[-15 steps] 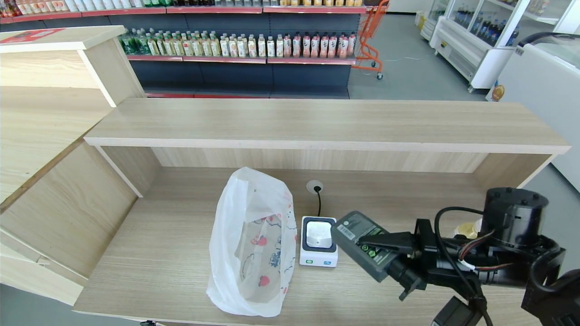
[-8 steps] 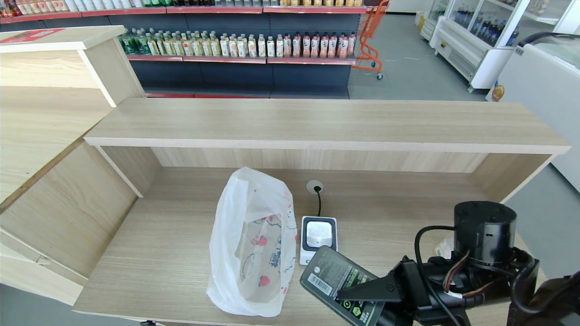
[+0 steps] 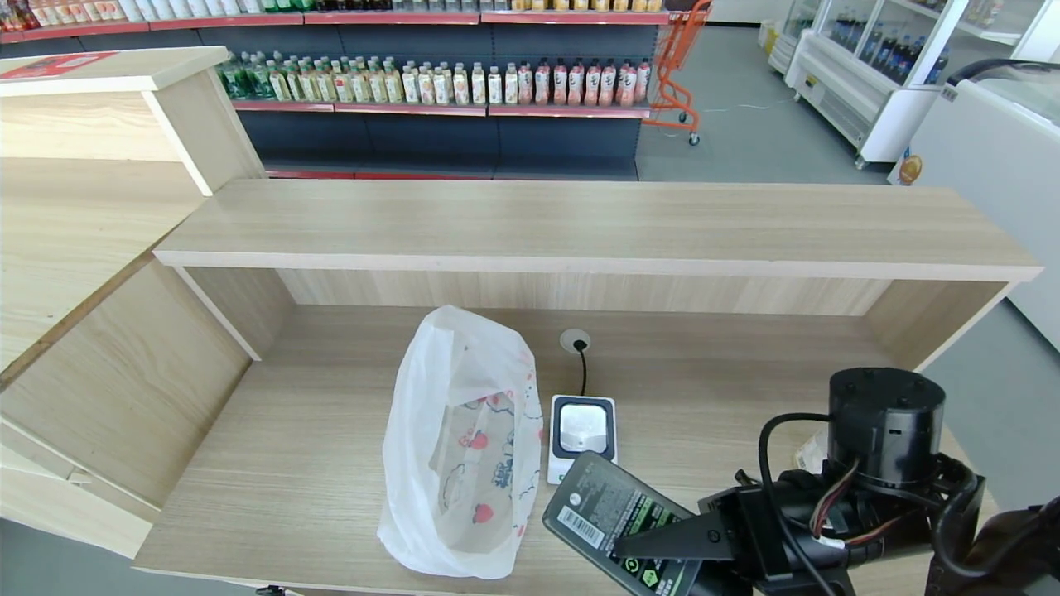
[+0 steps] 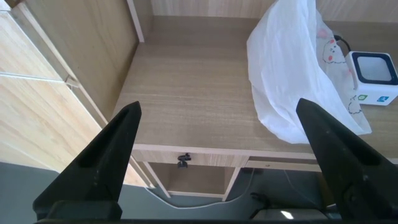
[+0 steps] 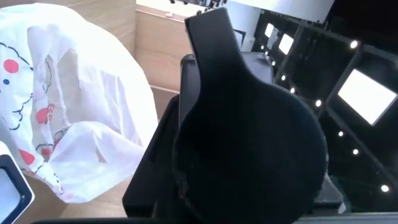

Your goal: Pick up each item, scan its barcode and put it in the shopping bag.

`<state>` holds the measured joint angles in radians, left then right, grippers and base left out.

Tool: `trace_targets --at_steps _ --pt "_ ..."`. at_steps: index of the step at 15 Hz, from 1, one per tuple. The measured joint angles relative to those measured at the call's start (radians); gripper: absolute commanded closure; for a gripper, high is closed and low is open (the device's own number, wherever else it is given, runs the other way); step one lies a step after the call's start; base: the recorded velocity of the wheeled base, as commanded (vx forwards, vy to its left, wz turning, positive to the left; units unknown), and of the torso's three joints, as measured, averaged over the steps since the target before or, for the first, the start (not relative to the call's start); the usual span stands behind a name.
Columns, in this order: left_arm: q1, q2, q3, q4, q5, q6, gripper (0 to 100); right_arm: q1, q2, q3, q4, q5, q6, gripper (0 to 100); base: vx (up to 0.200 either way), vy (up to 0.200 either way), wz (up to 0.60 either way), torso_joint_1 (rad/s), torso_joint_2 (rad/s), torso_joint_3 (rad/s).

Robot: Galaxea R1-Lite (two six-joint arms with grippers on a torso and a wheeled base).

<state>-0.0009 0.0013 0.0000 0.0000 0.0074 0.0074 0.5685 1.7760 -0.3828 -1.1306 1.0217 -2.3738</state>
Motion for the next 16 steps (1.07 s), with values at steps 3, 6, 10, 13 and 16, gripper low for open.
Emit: trace_targets --at_steps 3,6,10,13,16 --pt "0.001 0.000 0.000 0.000 0.000 0.000 0 0.000 -0.017 0.000 0.000 0.001 -0.018 100 0.000 0.000 0.00 0.000 0.00 0.000" --pt "0.001 0.000 0.000 0.000 0.000 0.000 0 -0.007 -0.027 0.001 0.001 0.001 -0.020 100 0.000 0.000 0.00 0.000 0.00 0.000" --pt "0.000 0.000 0.000 0.000 0.000 0.000 0 -0.008 -0.038 0.003 0.013 -0.002 -0.001 100 0.000 0.000 0.00 0.000 0.00 0.000" --pt "0.001 0.000 0.000 0.000 0.000 0.000 0 -0.021 -0.070 -0.007 0.074 -0.044 0.293 100 0.000 0.000 0.00 0.000 0.00 0.000" --pt "0.001 0.000 0.000 0.000 0.000 0.000 0 -0.139 -0.182 -0.010 0.204 -0.238 0.779 100 0.000 0.000 0.00 0.000 0.00 0.000"
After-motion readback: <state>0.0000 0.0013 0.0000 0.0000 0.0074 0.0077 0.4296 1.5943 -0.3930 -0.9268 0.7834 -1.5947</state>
